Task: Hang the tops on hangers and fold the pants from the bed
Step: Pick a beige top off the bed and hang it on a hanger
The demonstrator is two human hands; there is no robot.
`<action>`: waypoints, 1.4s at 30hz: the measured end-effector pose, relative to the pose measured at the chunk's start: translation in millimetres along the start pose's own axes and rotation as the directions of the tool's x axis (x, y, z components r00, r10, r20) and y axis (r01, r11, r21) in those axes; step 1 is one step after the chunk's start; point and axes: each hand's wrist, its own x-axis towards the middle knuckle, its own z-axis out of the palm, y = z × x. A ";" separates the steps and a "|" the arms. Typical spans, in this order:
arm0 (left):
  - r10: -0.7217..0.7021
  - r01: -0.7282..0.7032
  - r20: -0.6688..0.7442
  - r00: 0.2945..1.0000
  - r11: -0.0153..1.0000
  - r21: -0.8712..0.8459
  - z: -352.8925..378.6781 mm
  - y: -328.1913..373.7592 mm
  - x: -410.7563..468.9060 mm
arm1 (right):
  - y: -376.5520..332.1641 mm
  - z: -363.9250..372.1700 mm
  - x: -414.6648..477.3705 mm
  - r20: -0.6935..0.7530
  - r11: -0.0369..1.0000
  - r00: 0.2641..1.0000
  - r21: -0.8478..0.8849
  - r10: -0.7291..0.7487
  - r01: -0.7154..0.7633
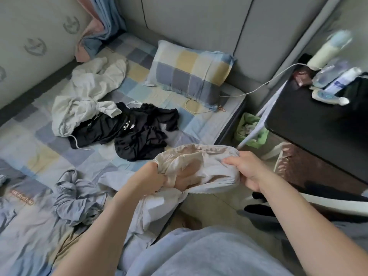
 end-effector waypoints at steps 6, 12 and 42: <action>0.064 -0.064 0.002 0.998 0.998 -0.015 82.1 46.3 -43.2 | 87.5 -75.4 -66.5 -0.082 0.973 0.996 0.224 -0.031 0.049; 0.122 -0.074 0.145 0.982 0.950 -0.302 180.9 90.6 -138.1 | 201.8 -161.7 -153.6 -0.217 0.934 0.975 0.338 -0.046 0.119; 0.665 -0.518 0.736 0.128 0.677 -0.522 539.4 533.2 -384.7 | 361.3 -476.6 -467.1 -0.983 0.964 -0.161 0.044 0.088 0.261</action>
